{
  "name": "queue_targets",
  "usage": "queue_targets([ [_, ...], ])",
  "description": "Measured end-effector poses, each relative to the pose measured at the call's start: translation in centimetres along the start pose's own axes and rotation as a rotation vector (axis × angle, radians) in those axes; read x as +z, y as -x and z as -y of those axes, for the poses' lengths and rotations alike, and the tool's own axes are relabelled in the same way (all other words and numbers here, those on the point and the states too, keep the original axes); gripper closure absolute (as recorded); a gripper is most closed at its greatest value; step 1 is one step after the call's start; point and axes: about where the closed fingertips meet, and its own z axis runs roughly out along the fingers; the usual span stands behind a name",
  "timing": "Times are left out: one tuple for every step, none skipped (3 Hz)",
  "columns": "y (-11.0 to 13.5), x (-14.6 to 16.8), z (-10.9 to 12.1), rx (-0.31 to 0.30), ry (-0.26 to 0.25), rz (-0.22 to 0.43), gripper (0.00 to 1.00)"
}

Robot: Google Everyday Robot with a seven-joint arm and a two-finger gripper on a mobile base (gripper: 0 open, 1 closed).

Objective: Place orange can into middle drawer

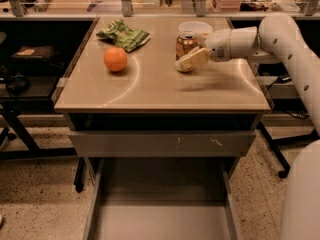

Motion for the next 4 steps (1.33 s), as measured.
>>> queue_targets([
  [0.02, 0.08, -0.02, 0.001, 0.001, 0.000, 0.00],
  [0.02, 0.11, -0.03, 0.001, 0.001, 0.000, 0.19],
  [0.02, 0.11, -0.03, 0.001, 0.001, 0.000, 0.41],
  [0.02, 0.12, -0.03, 0.001, 0.001, 0.000, 0.66],
])
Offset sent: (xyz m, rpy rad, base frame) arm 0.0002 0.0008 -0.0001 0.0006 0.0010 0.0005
